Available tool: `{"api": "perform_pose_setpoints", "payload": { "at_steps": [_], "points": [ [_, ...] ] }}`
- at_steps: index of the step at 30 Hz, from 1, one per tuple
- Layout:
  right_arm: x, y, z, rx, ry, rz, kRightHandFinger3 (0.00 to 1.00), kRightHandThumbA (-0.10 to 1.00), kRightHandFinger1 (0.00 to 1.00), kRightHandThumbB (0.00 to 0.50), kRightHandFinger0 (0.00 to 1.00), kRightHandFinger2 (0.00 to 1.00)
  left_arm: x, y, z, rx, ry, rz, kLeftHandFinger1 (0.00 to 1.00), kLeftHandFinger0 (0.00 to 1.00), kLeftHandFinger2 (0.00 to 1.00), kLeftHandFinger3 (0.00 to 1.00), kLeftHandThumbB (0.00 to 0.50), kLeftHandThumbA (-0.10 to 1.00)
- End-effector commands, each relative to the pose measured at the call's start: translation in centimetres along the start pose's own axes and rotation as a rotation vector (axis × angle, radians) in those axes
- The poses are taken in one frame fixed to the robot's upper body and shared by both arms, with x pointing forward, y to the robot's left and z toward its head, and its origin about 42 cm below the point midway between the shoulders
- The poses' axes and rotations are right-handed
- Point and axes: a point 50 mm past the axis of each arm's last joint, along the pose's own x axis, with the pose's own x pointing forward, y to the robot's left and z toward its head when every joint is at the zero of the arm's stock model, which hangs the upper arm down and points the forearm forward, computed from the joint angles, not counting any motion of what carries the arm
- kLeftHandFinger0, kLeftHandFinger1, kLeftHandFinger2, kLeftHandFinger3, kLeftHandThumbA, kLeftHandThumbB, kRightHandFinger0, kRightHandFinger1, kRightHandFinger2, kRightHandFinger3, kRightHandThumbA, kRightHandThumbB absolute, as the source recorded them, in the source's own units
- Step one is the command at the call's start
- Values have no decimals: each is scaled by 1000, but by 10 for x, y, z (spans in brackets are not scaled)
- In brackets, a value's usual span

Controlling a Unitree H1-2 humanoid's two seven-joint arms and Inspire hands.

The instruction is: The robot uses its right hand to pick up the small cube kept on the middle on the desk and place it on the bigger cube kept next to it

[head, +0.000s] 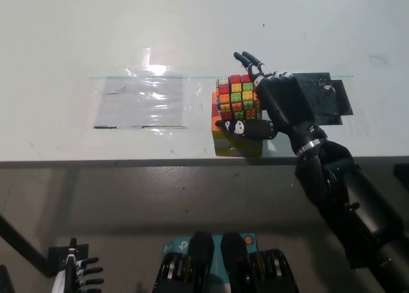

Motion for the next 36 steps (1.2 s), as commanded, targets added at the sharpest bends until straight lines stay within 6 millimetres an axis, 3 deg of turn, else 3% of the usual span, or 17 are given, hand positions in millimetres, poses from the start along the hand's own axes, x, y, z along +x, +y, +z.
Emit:
{"api": "perform_pose_setpoints", "payload": {
  "at_steps": [1,5,10,13,16,24,26,29,36],
  "points": [
    [4,-6,1,-81,-20,118,1000,1000,1000,455,795,1000,1,8,8,-5,-56,27,450,443,505,535,371,1000],
    [5,-18,2,-73,-35,138,1000,1000,1000,500,1000,1000,1,6,7,-14,-50,30,445,436,507,526,375,1000],
    [7,-24,7,-59,-48,164,1000,1000,1000,500,1000,1000,0,6,6,-5,-45,37,470,461,508,510,353,1000],
    [8,-30,15,-45,-64,185,1000,1000,1000,500,1000,1000,2,8,5,-10,-38,38,474,470,515,561,361,1000],
    [8,-32,18,-46,-68,192,1000,1000,1000,500,1000,1000,0,7,5,-9,-39,41,450,431,487,513,355,1000],
    [7,-31,16,-50,-65,203,1000,1000,1000,500,1000,1000,0,7,0,-18,-29,36,452,460,487,545,353,1000],
    [8,-31,16,-53,-64,204,1000,1000,1000,500,1000,1000,0,7,0,-21,-35,33,447,457,484,542,374,1000],
    [11,-28,16,-67,-74,212,1000,1000,1000,500,1000,1000,-3,7,-4,-24,-26,39,419,439,446,489,351,1000],
    [16,-32,21,-78,-78,226,1000,1000,1000,500,1000,1000,-10,7,-12,-18,-15,52,429,421,456,505,347,1000]
  ]
}}
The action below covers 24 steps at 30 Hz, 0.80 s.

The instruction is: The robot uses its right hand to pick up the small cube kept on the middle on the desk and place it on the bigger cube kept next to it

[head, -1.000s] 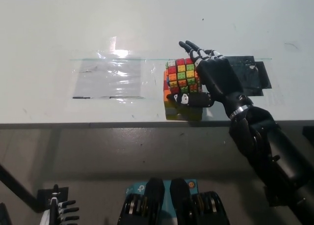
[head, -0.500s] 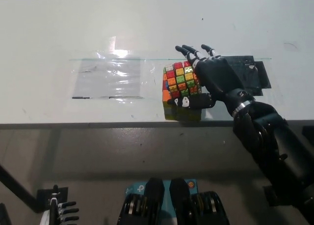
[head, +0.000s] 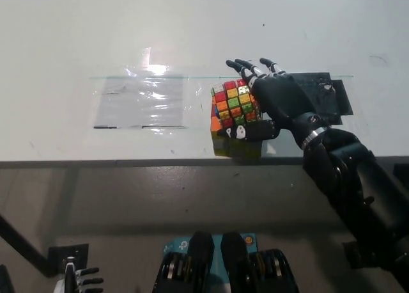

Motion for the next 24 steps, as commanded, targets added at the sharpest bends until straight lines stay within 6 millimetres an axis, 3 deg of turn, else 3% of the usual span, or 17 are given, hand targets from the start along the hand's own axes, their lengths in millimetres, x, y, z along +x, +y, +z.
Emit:
{"api": "perform_pose_setpoints", "payload": {
  "at_steps": [1,9,24],
  "points": [
    [11,-8,10,-36,-36,47,1000,1000,1000,500,1000,1000,-3,6,2,-8,-42,30,431,419,465,521,348,1000],
    [20,-21,6,-110,-6,50,1000,1000,1000,500,1000,1000,-5,6,-1,4,-45,28,411,383,446,452,367,1000],
    [37,-61,1,-150,1,36,1000,1000,1000,500,1000,1000,-4,4,-2,-28,-33,38,427,420,457,469,360,1000]
  ]
}}
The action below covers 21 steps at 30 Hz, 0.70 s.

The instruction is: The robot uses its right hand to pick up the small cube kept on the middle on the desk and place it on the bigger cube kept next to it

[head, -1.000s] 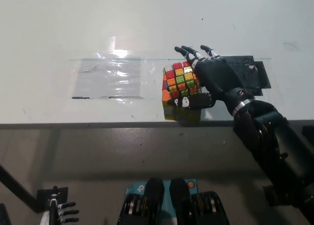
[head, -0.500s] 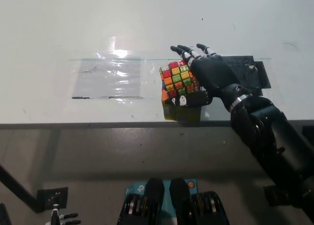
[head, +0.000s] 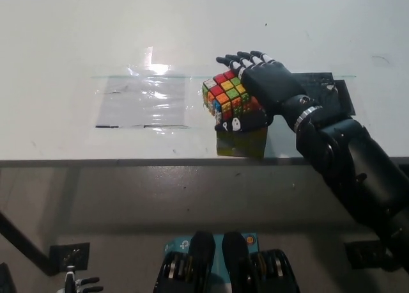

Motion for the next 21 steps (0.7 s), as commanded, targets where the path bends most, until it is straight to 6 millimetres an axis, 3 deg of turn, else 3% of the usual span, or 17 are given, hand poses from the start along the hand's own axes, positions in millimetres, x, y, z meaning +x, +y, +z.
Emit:
{"api": "perform_pose_setpoints", "payload": {
  "at_steps": [1,6,11,18,21],
  "points": [
    [7,-39,-4,-59,2,-44,1000,1000,1000,500,1000,1000,2,1,8,-23,-49,20,427,418,458,490,358,1000],
    [6,-38,-4,-59,2,-36,1000,1000,1000,500,1000,1000,3,0,8,-39,-40,37,398,375,437,501,333,1000],
    [4,-38,-3,-58,-7,-33,1000,1000,1000,500,1000,1000,4,-1,7,-37,-51,27,423,395,451,498,356,1000],
    [-10,-41,5,-64,-42,-42,1000,1000,1000,500,1000,1000,4,-1,8,-54,-44,48,391,361,432,460,334,1000],
    [-16,-46,10,-64,-58,-46,1000,1000,1000,500,1000,1000,4,-1,8,-64,-42,52,414,397,438,487,359,1000]
  ]
}}
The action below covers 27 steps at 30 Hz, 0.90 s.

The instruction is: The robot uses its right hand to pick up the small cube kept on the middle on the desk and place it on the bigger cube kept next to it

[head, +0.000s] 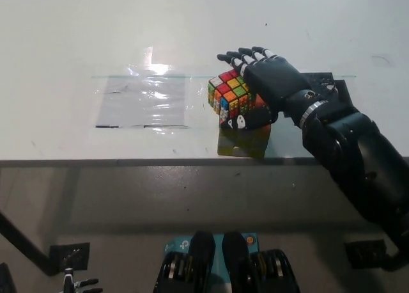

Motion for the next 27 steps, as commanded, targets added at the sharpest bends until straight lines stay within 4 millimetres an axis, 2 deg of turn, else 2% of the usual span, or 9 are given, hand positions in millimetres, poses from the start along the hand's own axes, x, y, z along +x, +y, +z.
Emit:
{"api": "perform_pose_setpoints", "payload": {
  "at_steps": [1,5,13,18,20,22,23,24,27],
  "points": [
    [-8,-31,6,-33,-23,-50,1000,1000,1000,500,1000,1000,4,0,12,-25,-47,30,415,400,437,485,350,1000],
    [-18,-38,12,-32,-47,-66,1000,1000,1000,500,1000,1000,1,0,9,-32,-34,34,391,380,422,455,330,1000],
    [-41,-66,24,-16,-106,-112,1000,1000,1000,500,1000,1000,1,-1,7,-40,-32,48,389,349,452,473,340,1000],
    [-82,-75,19,57,-95,-169,1000,1000,1000,500,1000,1000,1,2,6,-53,-25,51,423,408,460,495,336,1000],
    [-99,-72,15,93,-89,-199,1000,1000,1000,500,1000,1000,2,2,5,-59,-25,56,378,349,439,469,336,1000],
    [-117,-64,9,139,-69,-220,1000,1000,1000,500,1000,1000,2,5,6,-61,-29,48,406,379,454,470,335,1000],
    [-135,-53,3,178,-39,-234,1000,1000,1000,500,1000,1000,2,5,6,-51,-27,54,403,378,455,471,317,1000],
    [-138,-51,2,183,-37,-241,1000,1000,1000,500,1000,1000,3,6,8,-54,-28,56,402,378,455,471,315,1000],
    [-174,-20,-10,245,49,-268,1000,1000,1000,497,1000,1000,4,7,8,-51,-37,59,421,402,440,486,318,1000]
  ]
}}
